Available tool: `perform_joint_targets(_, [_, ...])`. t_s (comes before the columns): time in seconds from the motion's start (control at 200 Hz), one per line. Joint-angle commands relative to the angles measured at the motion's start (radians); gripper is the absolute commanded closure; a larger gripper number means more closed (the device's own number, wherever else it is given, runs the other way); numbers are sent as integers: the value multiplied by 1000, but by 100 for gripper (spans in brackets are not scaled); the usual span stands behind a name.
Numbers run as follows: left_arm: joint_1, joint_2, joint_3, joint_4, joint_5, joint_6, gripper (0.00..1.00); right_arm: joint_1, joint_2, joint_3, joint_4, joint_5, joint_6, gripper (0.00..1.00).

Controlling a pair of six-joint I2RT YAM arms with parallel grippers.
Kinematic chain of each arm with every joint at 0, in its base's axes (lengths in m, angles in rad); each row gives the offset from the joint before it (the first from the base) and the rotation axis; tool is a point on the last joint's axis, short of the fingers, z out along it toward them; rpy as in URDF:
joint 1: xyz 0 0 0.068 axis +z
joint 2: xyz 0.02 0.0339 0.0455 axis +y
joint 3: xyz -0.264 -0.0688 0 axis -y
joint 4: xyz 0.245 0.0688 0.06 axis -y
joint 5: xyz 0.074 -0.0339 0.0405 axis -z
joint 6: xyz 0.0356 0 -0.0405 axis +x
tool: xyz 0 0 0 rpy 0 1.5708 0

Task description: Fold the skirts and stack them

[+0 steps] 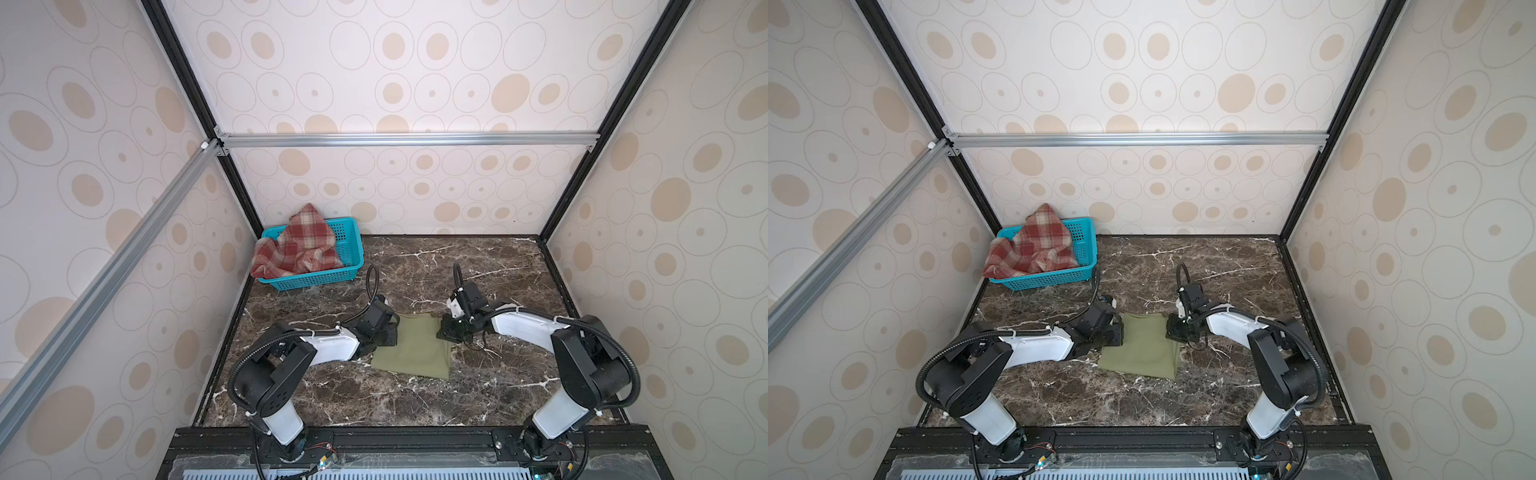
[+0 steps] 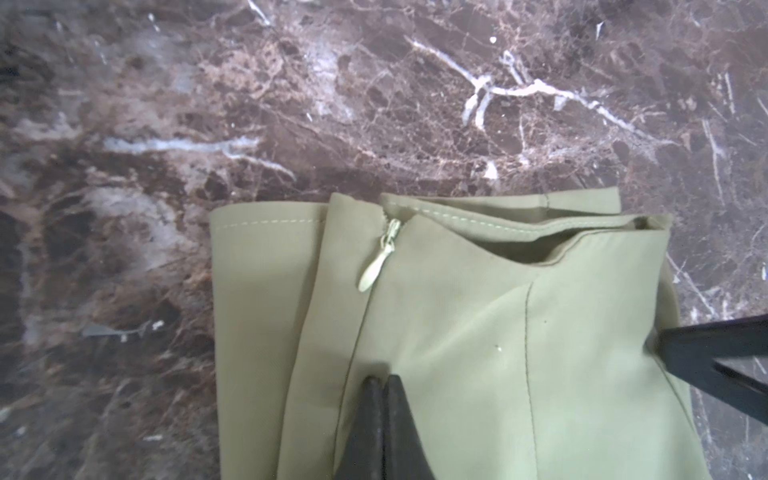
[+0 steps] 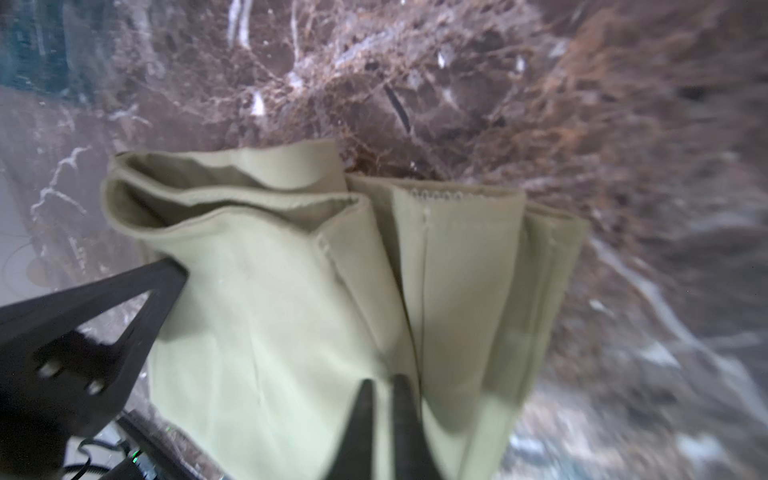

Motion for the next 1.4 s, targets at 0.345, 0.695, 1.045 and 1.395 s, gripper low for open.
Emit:
perform_joint_targets(0.345, [-125, 32, 100, 79, 113, 40, 100, -150, -239, -199, -33, -208, -36, 27])
perform_joint_targets(0.695, [-137, 99, 55, 121, 123, 18, 100, -150, -175, -299, 119, -276, 2, 29])
perform_joint_targets(1.045, [-141, 134, 16, 145, 130, -6, 100, -150, -92, -359, 262, -311, 58, 34])
perform_joint_targets(1.395, [-144, 145, 3, 146, 136, -18, 100, -123, -13, -401, 401, -305, 126, 37])
